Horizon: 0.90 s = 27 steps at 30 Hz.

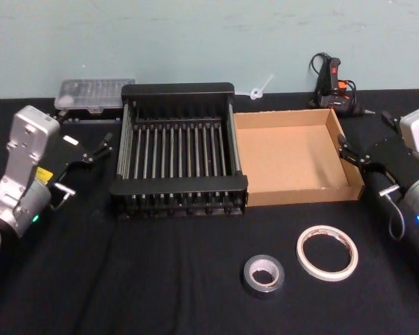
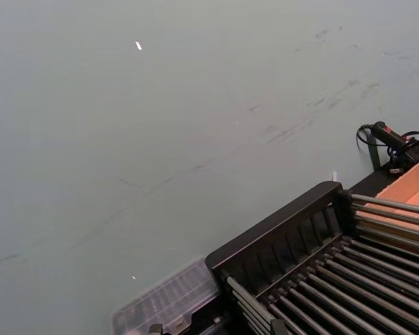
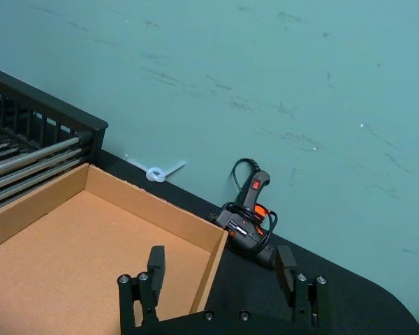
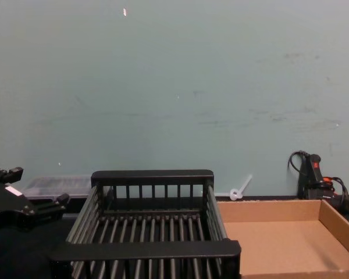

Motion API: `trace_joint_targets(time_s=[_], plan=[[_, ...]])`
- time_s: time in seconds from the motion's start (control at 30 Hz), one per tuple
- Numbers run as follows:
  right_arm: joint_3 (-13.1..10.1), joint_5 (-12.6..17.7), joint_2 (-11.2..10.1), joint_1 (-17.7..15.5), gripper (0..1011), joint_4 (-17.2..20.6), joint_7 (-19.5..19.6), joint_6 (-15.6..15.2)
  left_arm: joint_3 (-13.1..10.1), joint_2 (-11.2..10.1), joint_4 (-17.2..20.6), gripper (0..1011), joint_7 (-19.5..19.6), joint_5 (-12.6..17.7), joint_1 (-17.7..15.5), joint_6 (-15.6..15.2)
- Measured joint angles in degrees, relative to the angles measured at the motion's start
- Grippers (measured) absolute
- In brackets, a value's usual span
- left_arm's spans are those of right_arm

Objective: Pick up the white tape and place it into the black box , Pick up the silver tape and place it into the brown box.

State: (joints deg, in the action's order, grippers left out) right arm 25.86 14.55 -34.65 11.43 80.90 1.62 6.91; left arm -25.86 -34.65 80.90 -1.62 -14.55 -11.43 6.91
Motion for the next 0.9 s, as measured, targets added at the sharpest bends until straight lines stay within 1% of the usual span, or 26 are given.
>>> trace_joint_targets(time_s=[0.9], plan=[[0.00,0.00,0.00,0.00,1002,0.00,0.00,0.00,0.00,0.00,0.00,1001,0.00,0.00,0.00,0.00]])
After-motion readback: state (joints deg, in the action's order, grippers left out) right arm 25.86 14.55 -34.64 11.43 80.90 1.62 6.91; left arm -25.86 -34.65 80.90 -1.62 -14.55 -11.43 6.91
